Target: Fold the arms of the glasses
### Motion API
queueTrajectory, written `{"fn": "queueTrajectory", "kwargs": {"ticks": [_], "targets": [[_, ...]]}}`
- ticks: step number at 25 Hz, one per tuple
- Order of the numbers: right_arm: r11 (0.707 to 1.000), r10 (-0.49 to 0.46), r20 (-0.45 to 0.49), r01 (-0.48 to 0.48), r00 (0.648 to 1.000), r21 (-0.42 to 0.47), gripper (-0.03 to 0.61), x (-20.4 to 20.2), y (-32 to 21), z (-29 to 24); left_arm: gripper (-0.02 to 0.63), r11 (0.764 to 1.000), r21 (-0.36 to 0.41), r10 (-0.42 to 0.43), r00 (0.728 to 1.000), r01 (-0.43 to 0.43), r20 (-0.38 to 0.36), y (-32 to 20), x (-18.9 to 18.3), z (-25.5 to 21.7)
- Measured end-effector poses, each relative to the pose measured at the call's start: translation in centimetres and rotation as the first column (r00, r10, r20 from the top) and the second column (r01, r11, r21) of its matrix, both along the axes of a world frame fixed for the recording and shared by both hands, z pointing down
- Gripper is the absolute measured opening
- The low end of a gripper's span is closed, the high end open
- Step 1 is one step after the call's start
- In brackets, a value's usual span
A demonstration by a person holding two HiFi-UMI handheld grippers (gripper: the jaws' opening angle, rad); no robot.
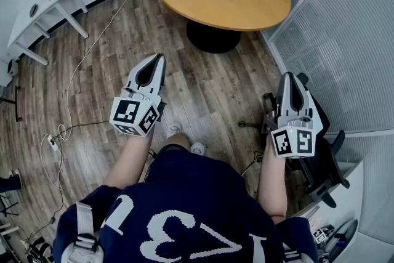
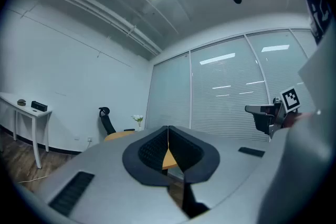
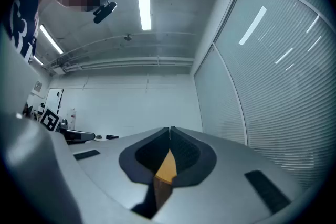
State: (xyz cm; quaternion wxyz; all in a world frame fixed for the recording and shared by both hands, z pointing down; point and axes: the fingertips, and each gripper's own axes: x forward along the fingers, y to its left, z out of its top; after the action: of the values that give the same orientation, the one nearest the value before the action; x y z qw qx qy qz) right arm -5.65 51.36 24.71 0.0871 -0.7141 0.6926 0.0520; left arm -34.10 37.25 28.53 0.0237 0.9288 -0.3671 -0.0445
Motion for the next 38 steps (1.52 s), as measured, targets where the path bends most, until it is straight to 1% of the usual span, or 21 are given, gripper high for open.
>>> {"fn": "queueTrajectory", "kwargs": {"ticks": [6, 13, 15, 19, 21, 23, 27, 30, 38], "targets": [[1.0, -0.017, -0.011, 0.017, 1.0, 0.017, 0.028, 0.3, -0.8, -0.7, 0.017, 1.0, 0.029, -0.011, 1.0, 0.011, -0.017, -0.2, 0.4, -1.1], [0.998, -0.033, -0.003, 0.033, 0.999, 0.047, 0.026, 0.1, -1.4, -1.6, 0.017, 1.0, 0.018, -0.015, 1.0, 0.015, -0.016, -0.5, 0.7, -1.0], [0.998, -0.037, 0.001, 0.037, 0.999, 0.042, 0.027, 0.2, -2.0, -1.4, 0.017, 1.0, 0.017, -0.013, 1.0, 0.013, -0.009, -0.9, 0.9, -0.9], [0.999, -0.043, 0.003, 0.043, 0.999, 0.022, 0.028, 0.6, -3.8, -0.7, 0.015, 0.999, 0.028, 0.044, 0.999, -0.043, -0.023, -1.8, 2.2, -0.9], [0.999, -0.042, 0.005, 0.042, 0.999, 0.014, 0.028, 1.1, -5.0, -0.3, 0.015, 0.998, 0.036, 0.051, 0.999, -0.051, -0.009, -2.9, 2.9, -0.7], [0.999, -0.04, 0.008, 0.04, 0.999, 0.006, 0.028, 1.8, -6.6, 0.0, 0.015, 0.998, 0.042, 0.046, 0.999, -0.046, 0.005, -4.5, 3.7, -0.5], [0.999, -0.04, 0.011, 0.041, 0.999, -0.004, 0.028, 3.6, -11.4, 0.2, 0.015, 0.998, 0.05, 0.025, 1.0, -0.024, -0.015, -9.1, 5.4, -0.9], [0.999, -0.046, 0.01, 0.046, 0.999, -0.013, 0.028, 4.8, -15.9, 0.4, 0.015, 0.998, 0.055, 0.018, 1.0, -0.017, -0.011, -13.3, 6.9, -0.8], [0.999, -0.047, -0.018, 0.047, 0.999, -0.001, 0.028, 7.6, -27.6, -1.2, 0.015, 0.998, 0.05, 0.04, 0.999, -0.039, -0.019, -25.5, 11.1, -1.3]]}}
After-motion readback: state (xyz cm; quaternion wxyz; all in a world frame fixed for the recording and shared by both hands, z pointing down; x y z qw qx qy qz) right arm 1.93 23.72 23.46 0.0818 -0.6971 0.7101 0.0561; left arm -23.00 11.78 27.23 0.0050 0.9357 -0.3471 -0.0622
